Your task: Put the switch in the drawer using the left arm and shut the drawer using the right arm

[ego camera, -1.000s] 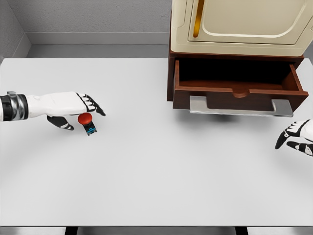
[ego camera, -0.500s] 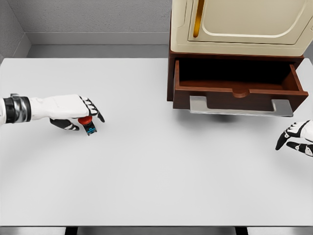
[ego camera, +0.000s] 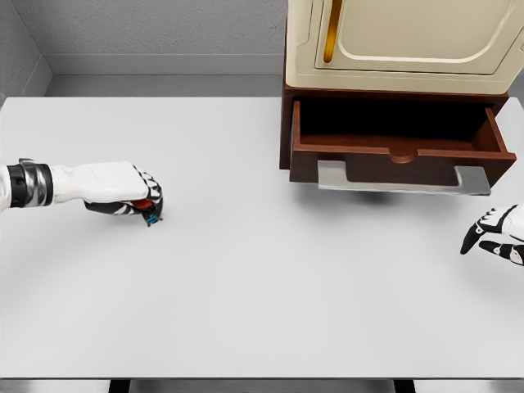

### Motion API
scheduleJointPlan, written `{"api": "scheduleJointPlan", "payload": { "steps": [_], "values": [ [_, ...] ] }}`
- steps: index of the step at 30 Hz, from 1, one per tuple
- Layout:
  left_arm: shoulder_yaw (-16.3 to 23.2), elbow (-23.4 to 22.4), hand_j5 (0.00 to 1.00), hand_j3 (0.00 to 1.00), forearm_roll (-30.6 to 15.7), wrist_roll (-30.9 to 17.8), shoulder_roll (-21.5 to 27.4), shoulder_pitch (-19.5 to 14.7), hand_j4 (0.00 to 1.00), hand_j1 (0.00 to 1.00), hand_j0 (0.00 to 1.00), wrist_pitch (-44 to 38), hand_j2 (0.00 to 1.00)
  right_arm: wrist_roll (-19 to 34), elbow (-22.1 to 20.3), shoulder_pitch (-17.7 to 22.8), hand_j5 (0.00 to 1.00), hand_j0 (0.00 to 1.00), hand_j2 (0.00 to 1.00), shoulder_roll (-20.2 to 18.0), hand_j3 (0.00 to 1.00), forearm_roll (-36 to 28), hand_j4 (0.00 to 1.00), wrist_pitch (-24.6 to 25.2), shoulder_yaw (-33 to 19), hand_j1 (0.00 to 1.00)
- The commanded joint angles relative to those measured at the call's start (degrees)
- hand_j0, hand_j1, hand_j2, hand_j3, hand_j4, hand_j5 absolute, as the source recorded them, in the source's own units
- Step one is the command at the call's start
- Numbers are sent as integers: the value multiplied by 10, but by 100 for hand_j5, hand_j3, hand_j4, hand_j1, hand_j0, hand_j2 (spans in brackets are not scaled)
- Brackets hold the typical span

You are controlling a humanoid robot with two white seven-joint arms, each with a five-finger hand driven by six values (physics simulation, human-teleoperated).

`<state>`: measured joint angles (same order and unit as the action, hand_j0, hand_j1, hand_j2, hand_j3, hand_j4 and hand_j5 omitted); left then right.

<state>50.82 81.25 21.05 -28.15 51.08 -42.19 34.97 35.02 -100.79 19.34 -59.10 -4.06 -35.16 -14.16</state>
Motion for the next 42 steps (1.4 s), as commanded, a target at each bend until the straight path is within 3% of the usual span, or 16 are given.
{"api": "scheduleJointPlan", "payload": {
  "steps": [1, 5, 12, 18, 23, 27, 42],
  "values": [
    [1, 1, 33, 33, 1, -8, 0, 0, 33, 33, 33, 0, 33, 0, 0, 0, 46, 46, 46, -1, 46, -4, 46, 2, 0, 46],
    [1, 4, 33, 33, 0, -8, 0, -2, 33, 33, 33, 0, 33, 0, 0, 0, 46, 46, 46, -1, 46, -4, 46, 2, 0, 46],
    [-5, 66, 33, 33, -7, -5, 3, -19, 33, 33, 33, 0, 33, 0, 0, 0, 46, 46, 46, -1, 46, -4, 46, 2, 0, 46],
    [-5, 77, 33, 33, -98, -4, 0, -67, 33, 33, 33, 0, 33, 0, 0, 0, 46, 46, 46, -1, 46, -5, 46, 2, 0, 46],
    [-6, 75, 33, 33, -139, -4, -2, -81, 33, 33, 33, 0, 33, 0, 1, 0, 46, 46, 46, -1, 46, -5, 46, 2, 0, 46],
    [-6, 70, 33, 33, -148, -3, -32, -87, 33, 33, 33, 0, 33, 0, 1, 0, 46, 46, 46, -1, 46, -5, 46, 2, 0, 46],
    [-5, 66, 33, 33, -177, -8, -178, -191, 33, 33, 33, 0, 33, 0, 1, 0, 46, 46, 46, -1, 46, -5, 46, 2, 0, 46]
  ]
}}
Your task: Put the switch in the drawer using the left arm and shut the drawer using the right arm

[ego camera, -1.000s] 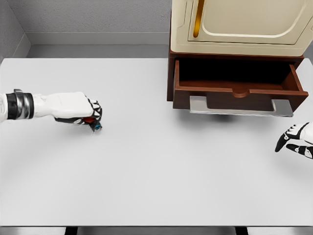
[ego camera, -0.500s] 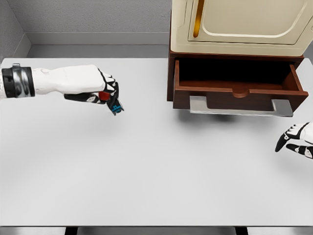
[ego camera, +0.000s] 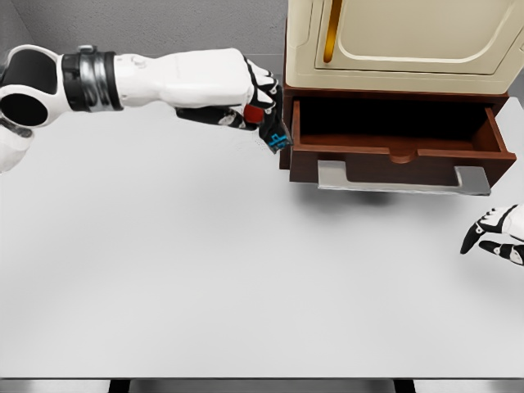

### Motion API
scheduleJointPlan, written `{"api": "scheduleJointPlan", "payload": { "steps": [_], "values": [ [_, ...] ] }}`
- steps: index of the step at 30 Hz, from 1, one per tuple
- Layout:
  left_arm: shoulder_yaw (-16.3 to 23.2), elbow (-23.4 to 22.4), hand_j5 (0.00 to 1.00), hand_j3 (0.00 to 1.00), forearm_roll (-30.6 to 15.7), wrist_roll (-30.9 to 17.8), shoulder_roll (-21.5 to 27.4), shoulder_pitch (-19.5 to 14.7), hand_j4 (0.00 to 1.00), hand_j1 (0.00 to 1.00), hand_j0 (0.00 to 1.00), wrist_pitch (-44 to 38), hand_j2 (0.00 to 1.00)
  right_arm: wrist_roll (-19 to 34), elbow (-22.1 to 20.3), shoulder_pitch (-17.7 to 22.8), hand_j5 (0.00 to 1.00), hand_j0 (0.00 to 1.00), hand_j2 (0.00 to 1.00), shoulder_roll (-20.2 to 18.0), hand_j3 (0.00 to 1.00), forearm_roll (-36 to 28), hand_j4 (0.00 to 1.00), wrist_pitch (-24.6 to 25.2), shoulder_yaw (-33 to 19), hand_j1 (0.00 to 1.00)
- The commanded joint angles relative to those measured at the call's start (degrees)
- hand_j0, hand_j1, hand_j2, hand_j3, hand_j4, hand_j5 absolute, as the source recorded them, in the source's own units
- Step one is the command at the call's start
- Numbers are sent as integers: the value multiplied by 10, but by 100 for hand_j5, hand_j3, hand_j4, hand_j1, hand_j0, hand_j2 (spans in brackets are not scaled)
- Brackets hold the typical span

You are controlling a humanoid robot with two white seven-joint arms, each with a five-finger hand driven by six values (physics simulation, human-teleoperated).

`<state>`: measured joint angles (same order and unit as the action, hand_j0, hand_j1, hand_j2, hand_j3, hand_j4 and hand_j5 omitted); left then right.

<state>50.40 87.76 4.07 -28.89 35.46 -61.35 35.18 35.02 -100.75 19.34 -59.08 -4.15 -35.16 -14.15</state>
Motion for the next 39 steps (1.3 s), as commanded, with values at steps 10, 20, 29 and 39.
{"api": "scheduleJointPlan", "payload": {
  "steps": [10, 20, 29, 39],
  "values": [
    [-1, -57, 33, 33, 26, -31, -167, -36, 33, 33, 33, -2, 33, 0, -1, -1, 46, 46, 46, -1, 46, -4, 46, 2, 1, 46],
    [-3, -247, 33, 33, 37, -57, -272, -70, 33, 33, 33, -2, 33, 0, 0, -1, 46, 46, 46, -1, 46, -4, 46, 2, 0, 46],
    [-37, -263, 33, 33, 117, -57, -297, -63, 33, 33, 33, -2, 33, 0, 0, -1, 47, 47, 47, -1, 47, -4, 47, 2, 0, 47],
    [-41, -259, 47, 47, 149, -55, -301, -62, 47, 47, 47, -2, 47, 0, 0, 0, 47, 47, 47, -1, 47, -4, 47, 2, 0, 47]
  ]
}}
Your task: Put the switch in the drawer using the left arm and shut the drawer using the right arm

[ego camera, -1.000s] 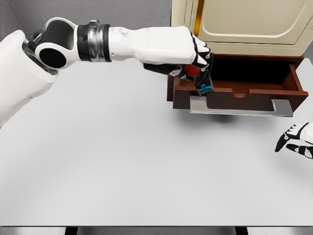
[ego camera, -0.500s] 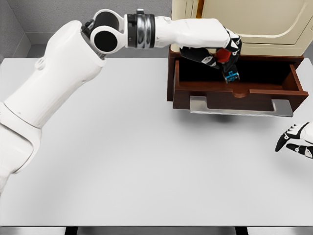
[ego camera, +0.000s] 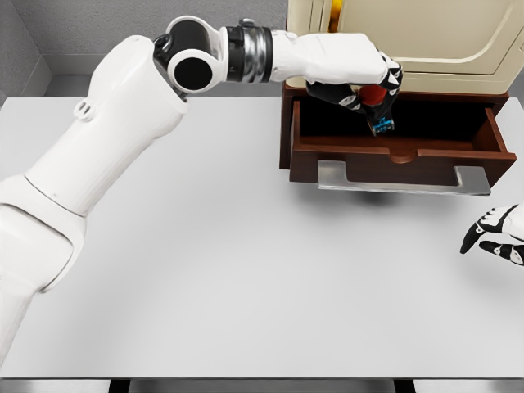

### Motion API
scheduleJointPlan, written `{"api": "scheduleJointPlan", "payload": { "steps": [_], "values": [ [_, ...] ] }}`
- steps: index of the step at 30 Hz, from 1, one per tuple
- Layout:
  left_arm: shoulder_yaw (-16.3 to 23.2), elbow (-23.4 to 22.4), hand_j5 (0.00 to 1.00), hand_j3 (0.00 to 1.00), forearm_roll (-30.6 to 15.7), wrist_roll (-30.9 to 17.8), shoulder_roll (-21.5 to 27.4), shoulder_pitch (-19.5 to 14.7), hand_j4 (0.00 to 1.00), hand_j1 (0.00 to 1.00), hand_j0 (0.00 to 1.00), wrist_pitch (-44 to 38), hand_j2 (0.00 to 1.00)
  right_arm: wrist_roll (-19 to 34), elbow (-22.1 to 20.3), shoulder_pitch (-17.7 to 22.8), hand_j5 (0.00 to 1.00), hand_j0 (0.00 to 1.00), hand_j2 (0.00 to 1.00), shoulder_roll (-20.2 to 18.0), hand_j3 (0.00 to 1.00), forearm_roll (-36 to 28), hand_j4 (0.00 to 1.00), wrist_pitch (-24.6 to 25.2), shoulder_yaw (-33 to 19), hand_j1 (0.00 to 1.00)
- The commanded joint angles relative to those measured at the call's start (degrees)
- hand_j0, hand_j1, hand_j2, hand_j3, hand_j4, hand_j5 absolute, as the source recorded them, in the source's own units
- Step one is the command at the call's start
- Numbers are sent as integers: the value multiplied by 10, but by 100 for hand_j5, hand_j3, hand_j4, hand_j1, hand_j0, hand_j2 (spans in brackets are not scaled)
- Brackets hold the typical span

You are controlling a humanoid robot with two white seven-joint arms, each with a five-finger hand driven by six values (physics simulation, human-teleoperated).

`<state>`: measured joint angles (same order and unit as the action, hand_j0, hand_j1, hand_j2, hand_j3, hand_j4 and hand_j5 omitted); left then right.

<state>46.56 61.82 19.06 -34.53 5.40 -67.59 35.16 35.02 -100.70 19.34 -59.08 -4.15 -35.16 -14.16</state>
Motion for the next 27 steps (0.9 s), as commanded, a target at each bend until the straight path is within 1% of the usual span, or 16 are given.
{"api": "scheduleJointPlan", "payload": {
  "steps": [1, 2, 3, 4, 5, 6, 9, 12, 13, 14, 17, 18, 20, 22, 23, 27],
  "values": [
    [-6, 0, 56, 56, -2, 2, 0, 0, 56, 56, 56, -2, 56, 0, 0, 0, 47, 47, 47, -1, 47, -4, 47, 2, 0, 47],
    [-7, -1, 61, 61, -2, 2, 0, 3, 61, 61, 61, -2, 61, 0, -1, 0, 47, 47, 47, -1, 47, -4, 47, 2, 0, 47],
    [-7, -2, 73, 73, -2, 2, 0, 4, 73, 73, 73, -2, 73, 0, 0, 0, 47, 47, 47, -1, 47, -4, 47, 2, 0, 47],
    [-8, -1, 82, 82, -4, 2, 0, 4, 82, 82, 82, -2, 82, 0, 0, 0, 47, 47, 47, -1, 47, -4, 47, 2, 0, 47],
    [-9, -2, 87, 87, -4, 2, 0, 4, 87, 87, 87, -2, 87, 0, 0, 0, 47, 47, 47, -1, 47, -4, 47, 2, 0, 47],
    [-9, -2, 89, 89, -4, 2, 0, 4, 89, 89, 89, -2, 89, 0, 0, 0, 47, 47, 47, -1, 47, -4, 47, 2, 0, 47],
    [-18, 0, 92, 92, -5, 2, 3, 4, 92, 92, 92, -2, 92, 0, -1, 0, 47, 47, 47, -1, 47, -4, 47, 2, 1, 47],
    [-39, 7, 94, 94, -6, 2, 1, 4, 94, 94, 94, -2, 94, 0, 0, 0, 47, 47, 47, -1, 47, -4, 47, 2, 1, 47],
    [-40, 9, 94, 94, -6, 2, -1, 4, 94, 94, 94, -2, 94, 0, 0, 0, 47, 47, 47, -1, 47, -4, 47, 2, 1, 47],
    [-39, 25, 94, 94, -6, 2, -4, 4, 94, 94, 94, -2, 94, 0, 0, 0, 47, 47, 47, -1, 47, -4, 47, 2, 1, 47],
    [-38, 36, 94, 94, -5, 2, -8, 4, 94, 94, 94, -2, 94, 0, 0, 1, 47, 47, 47, -1, 47, -4, 47, 2, 2, 47],
    [-38, 44, 94, 94, -4, 2, -12, 4, 94, 94, 94, -2, 94, 0, 0, 0, 47, 47, 47, -1, 47, -4, 47, 2, 3, 47],
    [-33, 42, 94, 94, -2, 2, -21, 4, 94, 94, 94, -2, 94, 0, -1, 1, 47, 47, 47, -1, 47, -4, 47, 2, 3, 47],
    [-7, 37, 94, 94, 0, 2, -30, 4, 94, 94, 94, -2, 94, 0, 0, 1, 47, 47, 47, -1, 47, -4, 47, 2, 4, 47],
    [6, 37, 94, 94, 1, 2, -32, 12, 94, 94, 94, -2, 94, 0, 0, 1, 48, 48, 48, -1, 48, -4, 48, 2, 4, 48],
    [6, 26, 94, 94, 14, 2, -37, 18, 94, 94, 94, -2, 94, 0, 0, 4, 49, 49, 49, -1, 49, -4, 49, 2, 5, 49]
  ]
}}
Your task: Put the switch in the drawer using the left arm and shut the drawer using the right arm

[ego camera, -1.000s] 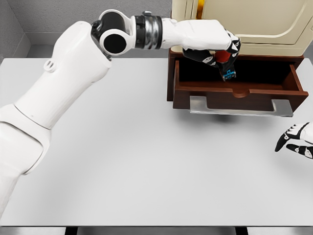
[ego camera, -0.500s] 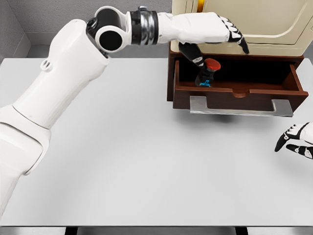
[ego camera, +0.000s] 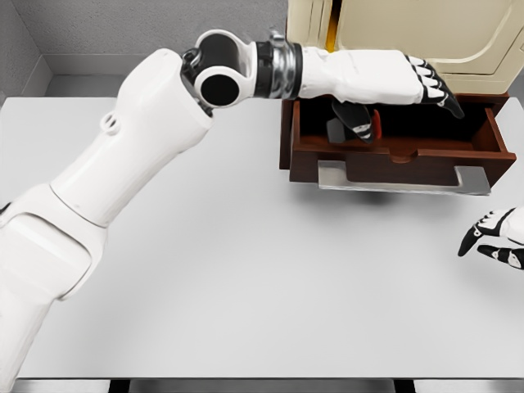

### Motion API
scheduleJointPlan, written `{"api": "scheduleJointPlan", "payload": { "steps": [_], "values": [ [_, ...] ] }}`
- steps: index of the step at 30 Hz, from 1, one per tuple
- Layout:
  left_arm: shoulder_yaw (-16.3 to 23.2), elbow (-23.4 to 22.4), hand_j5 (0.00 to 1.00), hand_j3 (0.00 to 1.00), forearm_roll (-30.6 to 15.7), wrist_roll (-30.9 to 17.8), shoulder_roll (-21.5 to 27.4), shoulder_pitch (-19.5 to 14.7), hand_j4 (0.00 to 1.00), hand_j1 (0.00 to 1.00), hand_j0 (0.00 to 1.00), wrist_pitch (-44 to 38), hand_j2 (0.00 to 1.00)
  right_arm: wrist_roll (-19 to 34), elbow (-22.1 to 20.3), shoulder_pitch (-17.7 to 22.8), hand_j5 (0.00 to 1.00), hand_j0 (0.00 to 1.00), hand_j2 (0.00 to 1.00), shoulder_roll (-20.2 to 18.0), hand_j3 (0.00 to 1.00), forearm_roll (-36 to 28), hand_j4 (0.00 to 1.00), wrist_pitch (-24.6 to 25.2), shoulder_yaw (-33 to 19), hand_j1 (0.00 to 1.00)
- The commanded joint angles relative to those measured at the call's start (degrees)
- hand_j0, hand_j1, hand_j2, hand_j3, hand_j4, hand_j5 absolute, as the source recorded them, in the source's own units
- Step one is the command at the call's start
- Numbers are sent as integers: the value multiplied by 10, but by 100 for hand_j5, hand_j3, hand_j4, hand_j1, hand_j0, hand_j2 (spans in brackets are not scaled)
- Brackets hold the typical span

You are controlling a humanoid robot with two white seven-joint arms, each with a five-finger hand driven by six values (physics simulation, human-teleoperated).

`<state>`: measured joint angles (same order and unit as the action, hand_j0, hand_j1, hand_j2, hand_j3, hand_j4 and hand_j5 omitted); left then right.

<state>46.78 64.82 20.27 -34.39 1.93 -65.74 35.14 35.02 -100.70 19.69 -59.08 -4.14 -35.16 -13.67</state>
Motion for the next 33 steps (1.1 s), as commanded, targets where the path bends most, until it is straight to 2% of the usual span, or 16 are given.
{"api": "scheduleJointPlan", "payload": {
  "steps": [1, 8, 11, 12, 14, 15, 17, 18, 19, 20, 23, 25, 27, 29, 31, 33],
  "values": [
    [4, -3, 94, 94, 1, 0, -3, 0, 94, 94, 94, -1, 94, 0, 0, 0, 49, 49, 49, -1, 49, -4, 49, 2, 0, 49],
    [-3, 3, 95, 95, -4, 1, 4, -5, 95, 95, 95, -1, 95, 0, 0, 0, 49, 49, 49, -1, 49, -4, 49, 2, 0, 49],
    [-19, 10, 96, 96, -7, 2, 7, -11, 96, 96, 96, -1, 96, 0, 0, -1, 48, 48, 48, -1, 48, -4, 48, 2, 0, 48],
    [-22, 12, 97, 97, -14, 3, 17, -11, 97, 97, 97, -1, 97, 0, 0, -1, 48, 48, 48, -1, 48, -5, 48, 2, 0, 48],
    [-22, 15, 100, 100, -66, 3, 31, -18, 100, 100, 100, -1, 100, 0, 0, -1, 47, 47, 47, -2, 47, -7, 47, 2, -1, 47],
    [-22, 36, 100, 100, -94, 3, 50, -19, 100, 100, 100, -1, 100, 0, 0, -1, 47, 47, 47, -8, 47, -25, 47, 2, -3, 47],
    [-23, 115, 100, 100, -191, 4, 133, -16, 100, 100, 100, -1, 100, 0, -1, -4, 46, 46, 46, -18, 46, -34, 46, 2, -5, 46],
    [-23, 150, 100, 100, -232, 5, 186, -14, 100, 100, 100, -1, 100, 0, -1, -4, 45, 45, 45, -20, 45, -37, 45, 2, -5, 45],
    [-23, 167, 100, 100, -265, 13, 262, -11, 100, 100, 100, -1, 100, 0, -1, -5, 44, 44, 44, -34, 44, -46, 44, 2, -5, 44],
    [-23, 167, 100, 100, -277, 34, 312, -10, 100, 100, 100, -1, 100, 0, -1, -5, 43, 43, 43, -35, 43, -52, 43, 2, -6, 43],
    [-24, 162, 100, 100, -291, 100, 457, 39, 100, 100, 100, -1, 100, 0, -1, -6, 42, 42, 42, -47, 42, -61, 42, 2, -7, 42],
    [-26, 156, 100, 100, -292, 102, 516, 56, 100, 100, 100, -1, 100, 0, -1, -11, 40, 40, 40, -47, 40, -68, 40, 2, -15, 40],
    [-20, 159, 100, 100, -284, 95, 527, 102, 100, 100, 100, -1, 100, 0, -1, -28, 40, 40, 40, -47, 40, -70, 40, 2, -14, 40],
    [-13, 156, 100, 100, -242, 95, 509, 139, 100, 100, 100, -1, 100, 0, -1, -29, 40, 40, 40, -48, 40, -69, 40, 2, -14, 40],
    [0, 150, 100, 100, -225, 95, 462, 145, 100, 100, 100, -1, 100, 0, -1, -28, 40, 40, 40, -48, 40, -69, 40, 2, -12, 40],
    [4, 153, 100, 100, -221, 95, 462, 147, 100, 100, 100, -1, 100, 0, -1, -29, 40, 40, 40, -48, 40, -69, 40, 2, -9, 40]
  ]
}}
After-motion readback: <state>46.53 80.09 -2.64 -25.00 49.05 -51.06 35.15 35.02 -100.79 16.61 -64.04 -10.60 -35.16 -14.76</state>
